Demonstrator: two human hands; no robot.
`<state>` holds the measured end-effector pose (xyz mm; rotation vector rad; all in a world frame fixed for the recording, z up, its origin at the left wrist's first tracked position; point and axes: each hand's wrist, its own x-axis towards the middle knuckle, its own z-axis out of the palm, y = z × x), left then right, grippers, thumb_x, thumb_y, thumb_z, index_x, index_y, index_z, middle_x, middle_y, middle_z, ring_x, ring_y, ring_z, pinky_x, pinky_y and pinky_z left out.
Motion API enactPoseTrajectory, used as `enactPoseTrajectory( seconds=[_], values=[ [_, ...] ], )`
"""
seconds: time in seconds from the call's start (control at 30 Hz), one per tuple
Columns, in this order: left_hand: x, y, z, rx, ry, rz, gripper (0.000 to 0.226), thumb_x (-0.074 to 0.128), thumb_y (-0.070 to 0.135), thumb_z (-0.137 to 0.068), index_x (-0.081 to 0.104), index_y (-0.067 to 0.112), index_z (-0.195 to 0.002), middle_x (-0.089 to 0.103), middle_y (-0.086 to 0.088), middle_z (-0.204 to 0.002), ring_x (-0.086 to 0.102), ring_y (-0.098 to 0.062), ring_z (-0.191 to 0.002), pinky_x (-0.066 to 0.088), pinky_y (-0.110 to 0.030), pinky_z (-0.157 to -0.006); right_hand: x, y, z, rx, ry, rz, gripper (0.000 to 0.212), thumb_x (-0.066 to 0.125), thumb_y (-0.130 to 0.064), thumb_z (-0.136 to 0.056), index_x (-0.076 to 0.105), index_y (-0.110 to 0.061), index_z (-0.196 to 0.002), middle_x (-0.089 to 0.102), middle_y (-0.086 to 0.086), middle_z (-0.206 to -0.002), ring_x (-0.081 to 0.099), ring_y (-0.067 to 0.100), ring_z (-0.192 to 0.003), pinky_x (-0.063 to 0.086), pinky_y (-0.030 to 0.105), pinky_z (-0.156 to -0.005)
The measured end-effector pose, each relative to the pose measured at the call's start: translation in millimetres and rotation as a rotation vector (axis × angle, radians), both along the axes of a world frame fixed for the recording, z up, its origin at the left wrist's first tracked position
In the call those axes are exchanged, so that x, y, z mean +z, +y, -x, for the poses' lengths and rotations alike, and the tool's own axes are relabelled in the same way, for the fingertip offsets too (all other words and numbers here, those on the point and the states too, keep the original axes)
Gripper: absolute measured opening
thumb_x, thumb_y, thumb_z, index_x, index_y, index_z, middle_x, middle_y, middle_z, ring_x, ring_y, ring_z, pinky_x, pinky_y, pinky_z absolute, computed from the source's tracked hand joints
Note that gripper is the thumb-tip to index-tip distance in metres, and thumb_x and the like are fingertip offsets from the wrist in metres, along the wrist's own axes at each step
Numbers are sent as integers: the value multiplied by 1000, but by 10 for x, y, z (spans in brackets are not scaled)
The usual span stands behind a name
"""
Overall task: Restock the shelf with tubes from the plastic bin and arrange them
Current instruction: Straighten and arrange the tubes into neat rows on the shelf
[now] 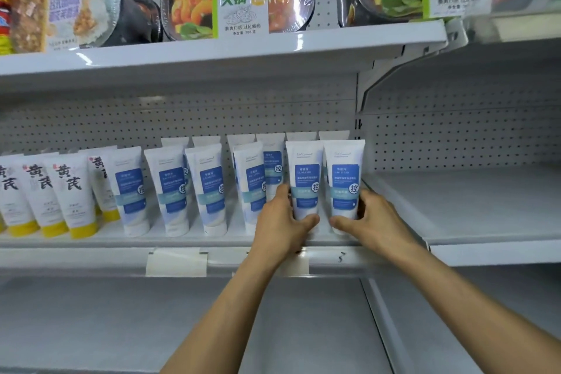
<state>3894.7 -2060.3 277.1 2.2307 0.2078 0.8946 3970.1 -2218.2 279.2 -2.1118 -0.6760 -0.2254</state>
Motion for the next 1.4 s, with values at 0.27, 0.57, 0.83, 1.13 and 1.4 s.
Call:
enactPoseTrajectory(
  seconds=[0.27, 0.57, 0.83, 1.13, 1.4],
  values=[
    [-2, 41, 22, -44, 56, -18, 54, 74, 28, -81, 46, 22, -127, 64, 3, -120, 64, -16, -103, 52, -36, -92, 14, -23, -4, 33, -11, -20, 44, 78, -32, -71, 59, -27, -110, 69, -10, -98, 66, 8, -86, 56, 40, -82],
    [13, 21, 33, -20, 69, -27, 53, 74, 29, -80, 49, 21, -126, 67, 3, -115, 65, -14, -99, 53, -36, -91, 22, -48, 23, 25, -17, 7, 46, 77, -34, -70, 57, -26, -111, 68, -8, -100, 66, 10, -88, 55, 40, -83],
    [29, -101, 371, 38, 77, -135, 64, 68, 33, -87, 38, 20, -141, 59, 3, -131, 57, -13, -117, 40, -21, -91, 14, -125, 169, 22, -37, -139, 64, 76, -34, -77, 40, -23, -128, 54, -8, -119, 55, 9, -106, 47, 30, -90],
    [-427, 580, 1043, 218, -323, -282, 45, 72, 12, -82, 52, 11, -122, 48, 0, -119, 51, -16, -107, 50, -39, -92, -93, 91, 747, 79, -388, -286, 35, 70, -16, -84, 50, -26, -111, 57, -10, -102, 55, 8, -90, 50, 36, -81],
    [-221, 1045, 942, 226, -189, -180, 81, 69, 24, -86, 19, 10, -148, 32, -8, -148, 41, -23, -133, 39, -33, -106, 25, 976, 933, -16, -293, 114, 59, 60, -38, -87, 33, -23, -138, 50, -3, -136, 58, 18, -106, 49, 36, -88]
  ],
)
